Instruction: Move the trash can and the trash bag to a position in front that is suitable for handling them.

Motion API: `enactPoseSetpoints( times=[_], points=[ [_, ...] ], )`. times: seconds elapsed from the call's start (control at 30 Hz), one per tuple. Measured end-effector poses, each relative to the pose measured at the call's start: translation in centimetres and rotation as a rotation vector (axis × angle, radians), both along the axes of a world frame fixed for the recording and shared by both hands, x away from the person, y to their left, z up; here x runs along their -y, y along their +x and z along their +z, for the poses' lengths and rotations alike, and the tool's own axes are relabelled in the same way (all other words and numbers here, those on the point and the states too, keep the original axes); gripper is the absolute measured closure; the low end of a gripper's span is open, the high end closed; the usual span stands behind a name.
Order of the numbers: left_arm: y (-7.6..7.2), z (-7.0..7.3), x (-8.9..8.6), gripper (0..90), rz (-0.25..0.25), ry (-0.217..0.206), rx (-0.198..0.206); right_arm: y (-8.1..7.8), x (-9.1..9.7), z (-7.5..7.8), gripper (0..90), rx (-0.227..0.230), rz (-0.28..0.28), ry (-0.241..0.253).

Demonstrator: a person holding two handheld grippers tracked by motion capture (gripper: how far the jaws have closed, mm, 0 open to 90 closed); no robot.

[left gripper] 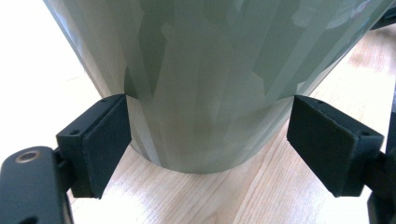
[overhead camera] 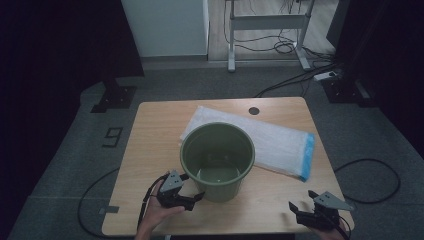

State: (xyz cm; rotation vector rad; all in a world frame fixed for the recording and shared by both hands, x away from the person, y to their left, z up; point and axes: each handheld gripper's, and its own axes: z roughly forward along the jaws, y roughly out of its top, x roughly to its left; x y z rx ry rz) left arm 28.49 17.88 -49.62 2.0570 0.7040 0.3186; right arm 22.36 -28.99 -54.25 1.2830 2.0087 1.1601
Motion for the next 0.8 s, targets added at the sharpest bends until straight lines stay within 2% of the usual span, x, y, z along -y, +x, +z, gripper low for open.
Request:
enactPoseSetpoints(
  times=[0.13, 0.3, 0.53, 0.63, 0.67, 0.73, 0.8],
  points=[
    [-0.4, 0.0, -0.3, 13.9, 0.042, -0.001, 0.014, 0.0, 0.1, 0.0, 13.1, 0.000, -0.001, 0.002],
    [-1.5, -0.2, -2.0, 14.0, 0.112, -0.010, 0.011, 0.0, 0.0, 0.0, 13.2, 0.002, -0.003, 0.003],
    [-3.2, -1.6, -4.9, 14.0, 0.192, 0.038, -0.027, 0.4, -0.7, 0.0, 13.2, 0.001, 0.017, -0.003],
    [-3.6, -1.8, -5.5, 13.8, 0.206, 0.047, -0.030, 0.5, -0.9, -0.1, 13.2, -0.001, 0.024, -0.002],
    [-4.0, -1.9, -6.3, 13.8, 0.221, 0.058, -0.029, 0.7, -1.0, -0.1, 13.2, -0.003, 0.023, -0.001],
    [-4.2, -2.0, -6.7, 13.8, 0.231, 0.058, -0.030, 0.7, -1.0, -0.1, 13.2, -0.004, 0.024, -0.001],
    [-4.6, -2.1, -8.1, 13.8, 0.257, 0.056, -0.031, 1.0, -1.1, -0.1, 13.2, -0.005, 0.023, -0.001]
  ],
)
